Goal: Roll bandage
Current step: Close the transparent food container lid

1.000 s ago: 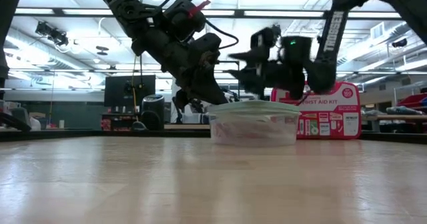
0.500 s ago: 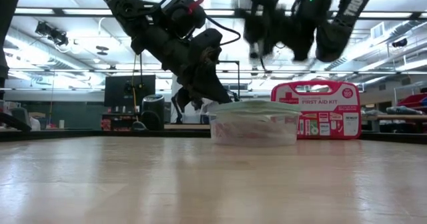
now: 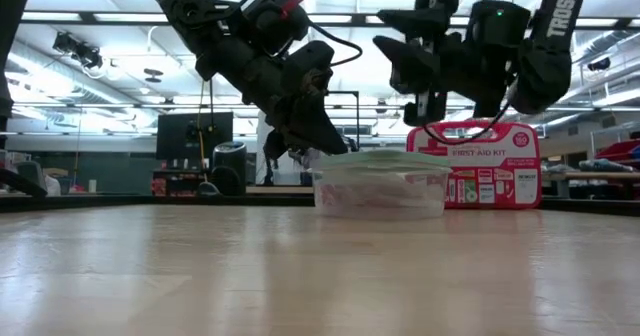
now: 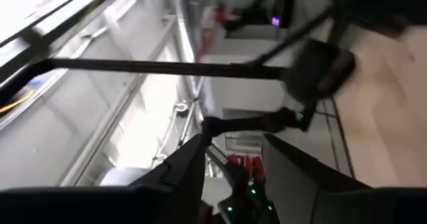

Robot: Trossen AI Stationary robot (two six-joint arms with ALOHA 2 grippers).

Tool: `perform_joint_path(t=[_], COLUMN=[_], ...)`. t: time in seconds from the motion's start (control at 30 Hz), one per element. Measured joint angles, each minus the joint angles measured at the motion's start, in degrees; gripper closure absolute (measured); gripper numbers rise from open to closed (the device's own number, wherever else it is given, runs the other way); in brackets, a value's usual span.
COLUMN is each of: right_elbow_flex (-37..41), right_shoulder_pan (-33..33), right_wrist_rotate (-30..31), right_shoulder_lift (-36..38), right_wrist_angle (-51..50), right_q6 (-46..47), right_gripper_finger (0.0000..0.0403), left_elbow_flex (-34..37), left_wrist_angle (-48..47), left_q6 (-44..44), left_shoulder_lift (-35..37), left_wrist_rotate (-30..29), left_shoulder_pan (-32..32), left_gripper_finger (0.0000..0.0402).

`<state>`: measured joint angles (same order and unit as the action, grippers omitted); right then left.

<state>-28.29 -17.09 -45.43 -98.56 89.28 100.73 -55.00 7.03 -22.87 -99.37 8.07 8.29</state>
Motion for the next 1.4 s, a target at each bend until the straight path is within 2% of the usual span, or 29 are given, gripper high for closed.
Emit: perform_joint_path(t=[0.2,0.4,0.47,0.53,0.6,0.67,0.73,0.77,0.87,0.97,1.03,1.13,1.17,1.23,1.3,1.4], right_elbow_flex=[-1.0,-0.9,-0.9,0.1,1.1,2.5,3.2,2.1,-0.2,-0.9,-0.6,0.5,0.2,0.3,0.1,-1.6], right_shoulder_pan=[3.6,3.8,4.0,3.5,2.0,1.0,0.9,1.1,1.5,2.1,2.1,2.0,1.9,1.7,2.2,2.8], right_wrist_rotate=[1.1,2.4,2.8,2.6,-1.1,-3.5,-1.1,-1.1,-0.8,-0.9,-0.4,-0.8,-1.1,-2.8,-1.2,-0.7], right_shoulder_lift=[4.6,5.9,4.8,2.4,-1.4,-5.0,-6.9,-5.8,-0.3,1.8,1.7,-1.8,-2.7,-4.8,-5.1,-1.6], right_wrist_angle=[0.1,-0.6,-4.9,-15.5,-22.3,-14.2,-0.4,-2.7,-1.3,-1.5,-2.7,-14.5,-15.5,-9.6,-1.4,-0.1], right_q6=[2.4,-0.8,-3.5,-7.8,-11.2,-12.4,-6.6,-5.1,-3.6,-3.2,-4.1,-8.3,-10.1,-9.3,-5.4,-4.5], right_gripper_finger=[0.0254,0.0254,0.0254,0.0254,0.0254,0.0254,0.0254,0.0254,0.0254,0.0254,0.0254,0.0254,0.0254,0.0254,0.0254,0.0254], left_elbow_flex=[0.0,0.0,0.0,0.0,-0.3,-0.4,-0.2,-0.2,0.0,-0.1,0.0,0.0,-0.2,-0.2,-0.1,0.0], left_wrist_angle=[0.0,-0.4,-0.3,-0.3,0.8,1.4,1.0,1.0,0.1,0.2,-0.4,-0.2,0.3,0.2,-0.7,-0.8], left_q6=[0.0,0.0,0.0,0.0,0.2,0.1,0.1,0.1,0.0,0.0,0.0,0.1,0.1,0.1,0.1,0.1], left_shoulder_lift=[0.0,0.0,0.0,0.0,0.1,0.4,0.3,0.1,-0.1,0.0,0.0,0.0,0.0,0.2,0.1,-0.1], left_wrist_rotate=[-0.1,-0.1,-0.1,-0.1,0.2,0.4,0.3,0.3,0.2,0.3,0.3,0.2,0.3,0.2,0.1,0.1], left_shoulder_pan=[0.0,0.0,0.0,0.0,0.0,0.0,0.0,0.0,0.0,0.0,0.0,0.0,0.0,0.0,0.0,0.0], left_gripper_finger=[0.0401,0.0401,0.0401,0.0401,0.0400,0.0400,0.0400,0.0400,0.0400,0.0401,0.0400,0.0400,0.0400,0.0400,0.0401,0.0401])
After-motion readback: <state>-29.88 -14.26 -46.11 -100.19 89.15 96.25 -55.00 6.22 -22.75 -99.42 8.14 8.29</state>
